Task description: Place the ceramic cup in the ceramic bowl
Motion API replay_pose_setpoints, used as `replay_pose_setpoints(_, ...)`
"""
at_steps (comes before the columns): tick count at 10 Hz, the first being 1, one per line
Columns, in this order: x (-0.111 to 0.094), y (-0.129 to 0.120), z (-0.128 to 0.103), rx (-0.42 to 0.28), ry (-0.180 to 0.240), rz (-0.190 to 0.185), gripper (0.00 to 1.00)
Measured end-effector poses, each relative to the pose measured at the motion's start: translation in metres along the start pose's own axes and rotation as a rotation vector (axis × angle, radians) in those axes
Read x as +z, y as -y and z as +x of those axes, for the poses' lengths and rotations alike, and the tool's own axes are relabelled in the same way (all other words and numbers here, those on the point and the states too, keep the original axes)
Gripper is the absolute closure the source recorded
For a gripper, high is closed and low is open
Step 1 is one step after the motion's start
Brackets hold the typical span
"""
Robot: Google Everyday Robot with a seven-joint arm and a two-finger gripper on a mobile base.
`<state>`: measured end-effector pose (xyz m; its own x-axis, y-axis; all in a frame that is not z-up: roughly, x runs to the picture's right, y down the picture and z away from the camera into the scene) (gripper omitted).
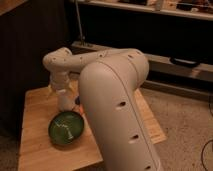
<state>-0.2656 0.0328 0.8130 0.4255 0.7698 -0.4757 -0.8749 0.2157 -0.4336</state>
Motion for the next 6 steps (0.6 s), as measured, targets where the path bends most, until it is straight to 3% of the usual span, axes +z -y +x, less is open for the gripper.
replay_pose_setpoints(4,0.013,0.003,0.000,0.004,-0.010,0.026,0.24)
replay_pose_setpoints(6,0.017,0.001,-0.001,-0.004,-0.006,0.045,0.44)
